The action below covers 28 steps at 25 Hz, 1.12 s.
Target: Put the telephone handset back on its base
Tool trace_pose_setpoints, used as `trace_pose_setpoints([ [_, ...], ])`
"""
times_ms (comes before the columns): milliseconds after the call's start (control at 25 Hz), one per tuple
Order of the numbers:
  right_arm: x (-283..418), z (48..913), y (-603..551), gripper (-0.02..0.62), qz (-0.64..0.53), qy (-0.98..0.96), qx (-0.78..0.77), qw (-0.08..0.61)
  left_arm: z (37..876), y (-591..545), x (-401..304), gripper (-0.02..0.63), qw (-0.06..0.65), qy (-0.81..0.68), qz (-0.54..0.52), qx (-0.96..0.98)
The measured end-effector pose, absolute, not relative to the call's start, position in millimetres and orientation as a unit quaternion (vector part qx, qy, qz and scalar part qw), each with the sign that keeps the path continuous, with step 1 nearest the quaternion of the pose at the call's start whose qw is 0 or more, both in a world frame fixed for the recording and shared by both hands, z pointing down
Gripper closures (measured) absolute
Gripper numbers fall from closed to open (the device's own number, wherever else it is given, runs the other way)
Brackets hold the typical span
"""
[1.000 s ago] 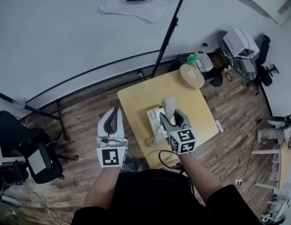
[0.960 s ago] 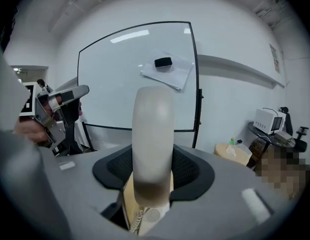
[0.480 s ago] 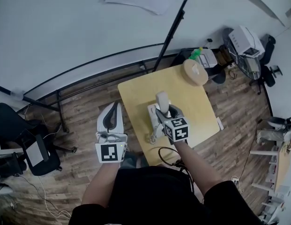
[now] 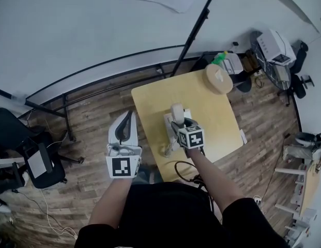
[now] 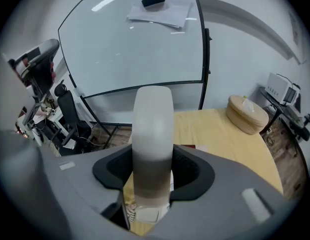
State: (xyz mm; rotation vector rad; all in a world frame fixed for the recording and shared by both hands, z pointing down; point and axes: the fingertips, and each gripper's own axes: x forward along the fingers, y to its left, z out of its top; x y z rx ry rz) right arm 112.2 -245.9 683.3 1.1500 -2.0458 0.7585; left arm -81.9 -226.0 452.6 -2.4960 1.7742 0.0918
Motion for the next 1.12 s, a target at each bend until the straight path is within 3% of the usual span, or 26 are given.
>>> trace_pose_setpoints([
  [720,118,758,-223,0.374,0.369,-0.715,0.399,0.440,468,-227,-88,0.606,0.022,0.588,0.018,-0.808],
  [1120,117,778,-215,0.374,0.391,-0.685,0.400,0.467,476,-226,-91,0.606,0.014,0.591,0.018,-0.806],
])
